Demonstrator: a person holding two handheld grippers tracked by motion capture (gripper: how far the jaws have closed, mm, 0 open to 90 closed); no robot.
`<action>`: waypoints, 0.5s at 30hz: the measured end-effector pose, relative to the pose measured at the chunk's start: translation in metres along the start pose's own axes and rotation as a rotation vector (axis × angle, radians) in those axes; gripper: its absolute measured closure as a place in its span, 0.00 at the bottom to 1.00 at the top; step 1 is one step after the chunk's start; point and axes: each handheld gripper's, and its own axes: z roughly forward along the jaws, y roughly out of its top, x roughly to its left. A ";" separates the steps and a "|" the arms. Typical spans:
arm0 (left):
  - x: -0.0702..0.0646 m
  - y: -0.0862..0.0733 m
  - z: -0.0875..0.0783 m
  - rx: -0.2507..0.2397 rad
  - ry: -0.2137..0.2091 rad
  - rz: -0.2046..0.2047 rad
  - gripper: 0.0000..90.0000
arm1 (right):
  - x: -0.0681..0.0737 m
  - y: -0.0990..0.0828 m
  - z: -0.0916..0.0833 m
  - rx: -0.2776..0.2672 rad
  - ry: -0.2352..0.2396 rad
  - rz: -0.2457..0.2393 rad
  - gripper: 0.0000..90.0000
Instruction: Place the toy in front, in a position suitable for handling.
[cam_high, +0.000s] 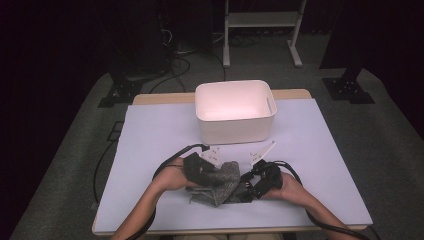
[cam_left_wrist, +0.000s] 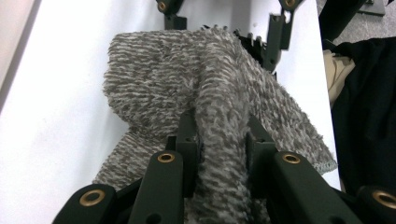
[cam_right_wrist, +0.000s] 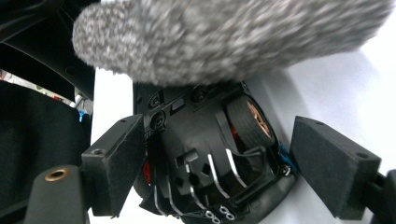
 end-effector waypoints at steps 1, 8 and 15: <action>0.000 0.000 -0.001 0.003 0.002 0.001 0.80 | 0.000 0.000 0.000 0.001 -0.001 0.005 0.21; 0.000 -0.001 -0.002 0.003 -0.012 -0.002 0.80 | 0.003 -0.002 -0.001 -0.007 -0.006 0.021 0.24; -0.003 -0.003 0.006 0.017 -0.038 0.002 0.81 | -0.001 0.006 -0.001 0.047 0.026 0.035 0.24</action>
